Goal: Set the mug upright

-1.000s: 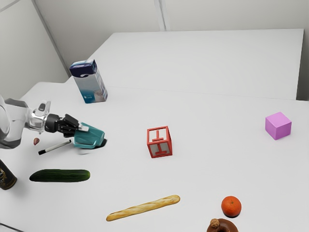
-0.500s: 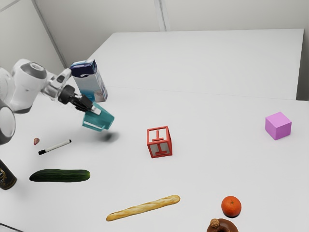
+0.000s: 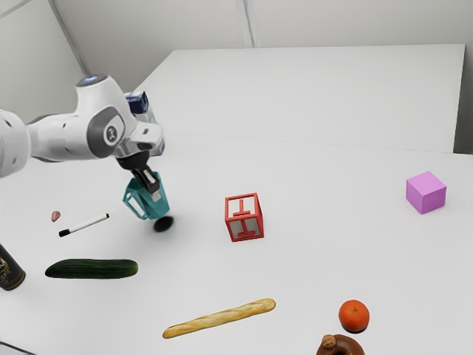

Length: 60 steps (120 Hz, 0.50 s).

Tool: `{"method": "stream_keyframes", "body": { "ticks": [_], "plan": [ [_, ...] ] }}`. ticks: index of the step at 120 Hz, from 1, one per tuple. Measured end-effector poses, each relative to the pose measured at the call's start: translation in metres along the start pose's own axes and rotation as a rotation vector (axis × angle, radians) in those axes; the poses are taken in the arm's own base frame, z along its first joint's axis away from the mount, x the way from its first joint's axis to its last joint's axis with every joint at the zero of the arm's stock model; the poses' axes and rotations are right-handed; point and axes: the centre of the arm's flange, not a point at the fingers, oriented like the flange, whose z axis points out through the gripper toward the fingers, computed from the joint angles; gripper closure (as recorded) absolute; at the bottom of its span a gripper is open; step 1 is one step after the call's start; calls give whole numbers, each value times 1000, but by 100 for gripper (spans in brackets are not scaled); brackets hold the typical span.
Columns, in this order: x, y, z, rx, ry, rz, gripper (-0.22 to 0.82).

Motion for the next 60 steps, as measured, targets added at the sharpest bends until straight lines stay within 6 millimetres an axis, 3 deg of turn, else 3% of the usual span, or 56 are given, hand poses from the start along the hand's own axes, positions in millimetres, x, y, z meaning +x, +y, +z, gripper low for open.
{"method": "stream_keyframes", "body": {
  "ticks": [21,36,60],
  "plan": [
    [2,20,22,31,5,-78,78],
    [-1,20,29,40,18,-154,78],
    [-5,16,35,40,32,-255,36]
  ]
}}
